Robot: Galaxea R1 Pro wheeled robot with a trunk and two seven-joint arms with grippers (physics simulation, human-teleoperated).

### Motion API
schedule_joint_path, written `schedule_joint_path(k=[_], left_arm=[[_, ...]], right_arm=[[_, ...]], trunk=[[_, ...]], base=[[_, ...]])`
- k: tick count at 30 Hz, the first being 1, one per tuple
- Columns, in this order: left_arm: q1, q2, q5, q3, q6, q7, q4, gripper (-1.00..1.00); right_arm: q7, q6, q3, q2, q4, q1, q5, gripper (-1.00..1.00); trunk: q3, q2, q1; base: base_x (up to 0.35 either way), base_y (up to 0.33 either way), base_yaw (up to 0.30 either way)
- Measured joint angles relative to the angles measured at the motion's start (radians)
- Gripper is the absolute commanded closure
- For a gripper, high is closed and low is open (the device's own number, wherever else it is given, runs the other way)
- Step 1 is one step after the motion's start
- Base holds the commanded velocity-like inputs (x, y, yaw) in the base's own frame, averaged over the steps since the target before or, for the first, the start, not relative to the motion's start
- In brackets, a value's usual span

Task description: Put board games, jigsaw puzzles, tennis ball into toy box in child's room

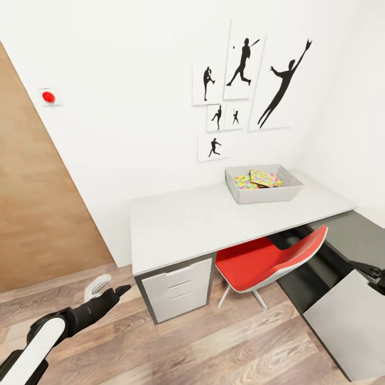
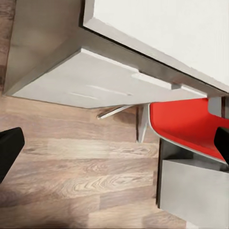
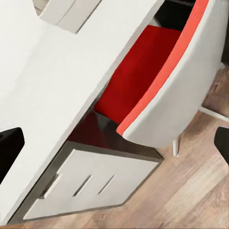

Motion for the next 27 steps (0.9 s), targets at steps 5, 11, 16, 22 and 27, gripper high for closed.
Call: schedule_joint_path(k=[5, 11, 16, 22, 27], left_arm=[[0.049, -0.002, -0.039, -0.001, -0.039, -0.065, 0.076, -1.00], [0.097, -0.013, -0.105, -0.001, -0.109, -0.148, 0.182, -1.00], [0.114, -0.033, -0.144, -0.001, -0.151, -0.197, 0.294, -1.00], [0.121, -0.052, -0.188, -0.001, -0.170, -0.235, 0.400, -1.00], [0.124, -0.071, -0.240, -0.001, -0.180, -0.255, 0.503, -1.00]], right_arm=[[0.001, 0.000, 0.007, 0.020, 0.000, 0.066, 0.003, -1.00], [0.001, 0.000, 0.046, 0.032, 0.011, 0.126, 0.022, -1.00], [0.003, 0.002, 0.095, 0.054, 0.045, 0.153, 0.089, -1.00], [0.016, -0.016, 0.150, 0.090, 0.089, 0.166, 0.171, -1.00], [0.054, -0.066, 0.235, 0.129, 0.176, 0.172, 0.266, -1.00]], trunk=[[0.008, 0.000, 0.000], [0.018, 0.000, 0.000], [0.026, 0.000, 0.000], [0.036, 0.000, 0.000], [0.044, 0.000, 0.000]], base=[[0.000, 0.000, -0.074], [0.000, 0.000, -0.074], [0.000, 0.000, -0.075], [0.000, 0.000, -0.076], [0.000, 0.000, -0.079]])
